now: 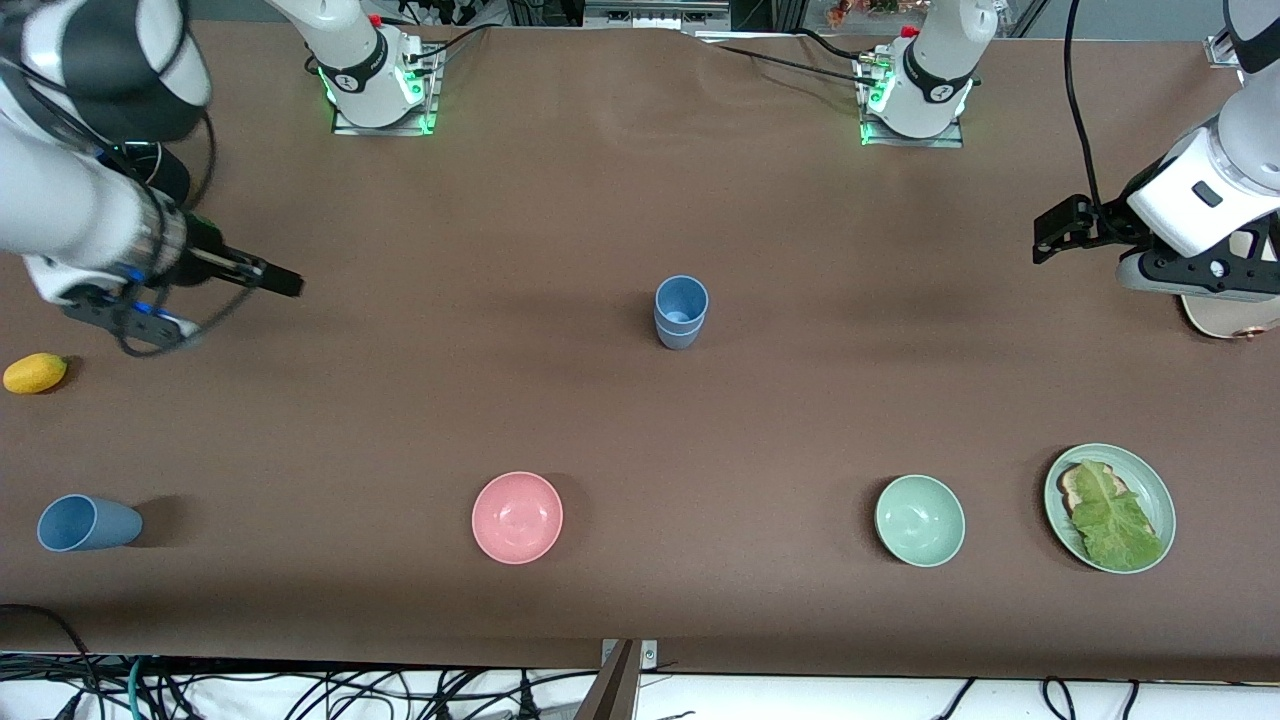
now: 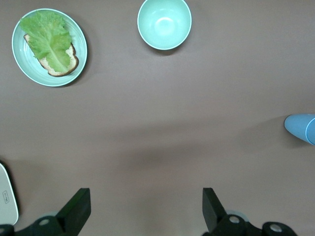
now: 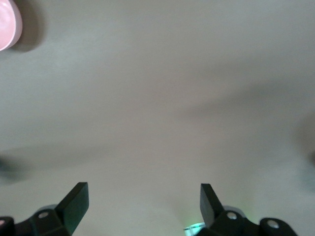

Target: Stack blue cups with both arms

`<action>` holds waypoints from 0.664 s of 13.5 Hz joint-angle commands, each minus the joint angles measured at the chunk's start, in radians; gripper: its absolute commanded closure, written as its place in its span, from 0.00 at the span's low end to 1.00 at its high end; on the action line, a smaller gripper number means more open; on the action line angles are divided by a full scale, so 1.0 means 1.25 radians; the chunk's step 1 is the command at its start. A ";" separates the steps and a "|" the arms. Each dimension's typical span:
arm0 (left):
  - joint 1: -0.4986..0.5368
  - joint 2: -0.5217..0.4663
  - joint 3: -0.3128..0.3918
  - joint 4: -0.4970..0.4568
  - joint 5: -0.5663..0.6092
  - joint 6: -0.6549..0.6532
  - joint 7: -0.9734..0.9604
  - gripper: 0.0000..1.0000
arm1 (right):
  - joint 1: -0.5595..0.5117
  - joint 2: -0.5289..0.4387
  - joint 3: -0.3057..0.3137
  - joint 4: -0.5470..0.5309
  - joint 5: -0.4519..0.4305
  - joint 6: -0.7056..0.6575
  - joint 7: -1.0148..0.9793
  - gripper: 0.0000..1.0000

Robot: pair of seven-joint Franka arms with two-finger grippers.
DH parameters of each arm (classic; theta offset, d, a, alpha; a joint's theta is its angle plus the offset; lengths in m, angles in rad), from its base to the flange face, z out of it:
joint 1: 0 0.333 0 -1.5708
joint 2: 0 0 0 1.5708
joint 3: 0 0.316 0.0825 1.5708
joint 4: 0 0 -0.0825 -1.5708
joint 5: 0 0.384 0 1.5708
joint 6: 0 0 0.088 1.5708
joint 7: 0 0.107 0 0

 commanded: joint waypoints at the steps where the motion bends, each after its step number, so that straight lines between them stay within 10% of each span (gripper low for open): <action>1: -0.002 0.006 -0.002 0.021 -0.013 -0.002 -0.003 0.00 | -0.056 -0.122 0.030 -0.064 -0.020 -0.014 -0.050 0.00; 9: -0.003 0.007 -0.002 0.022 -0.011 -0.001 -0.003 0.00 | -0.060 -0.111 -0.004 0.006 -0.049 -0.066 -0.165 0.00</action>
